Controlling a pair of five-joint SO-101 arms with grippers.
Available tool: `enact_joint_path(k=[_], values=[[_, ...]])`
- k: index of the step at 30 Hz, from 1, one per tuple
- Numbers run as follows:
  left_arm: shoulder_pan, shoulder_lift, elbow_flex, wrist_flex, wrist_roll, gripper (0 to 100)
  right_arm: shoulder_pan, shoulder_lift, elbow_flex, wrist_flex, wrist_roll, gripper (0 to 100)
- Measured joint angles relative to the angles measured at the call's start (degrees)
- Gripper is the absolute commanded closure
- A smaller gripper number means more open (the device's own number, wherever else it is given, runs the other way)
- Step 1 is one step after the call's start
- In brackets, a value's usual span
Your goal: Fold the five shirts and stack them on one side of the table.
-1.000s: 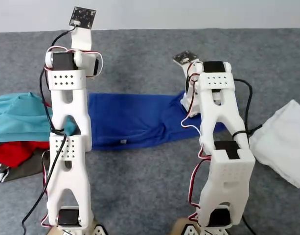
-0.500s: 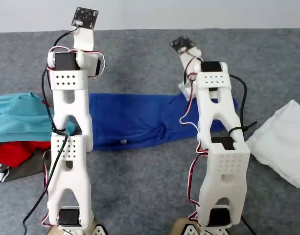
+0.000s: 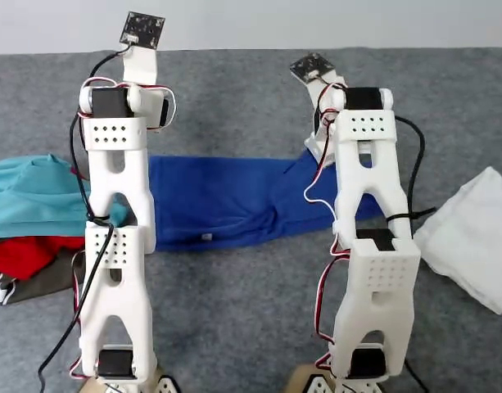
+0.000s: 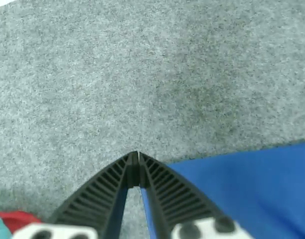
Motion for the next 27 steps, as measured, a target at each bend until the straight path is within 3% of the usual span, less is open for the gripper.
enact_joint_path(k=[8,18,27], values=[[0.0,0.0,0.0,0.0,0.0,99,1.32,11.6,0.0,-2.11,0.0,89.8],[0.0,0.0,0.0,0.0,0.0,99,1.49,12.04,-1.32,12.4,0.0,90.8],[1.05,0.0,0.0,0.0,0.0,99,1.41,8.7,-1.32,12.66,0.18,93.0]])
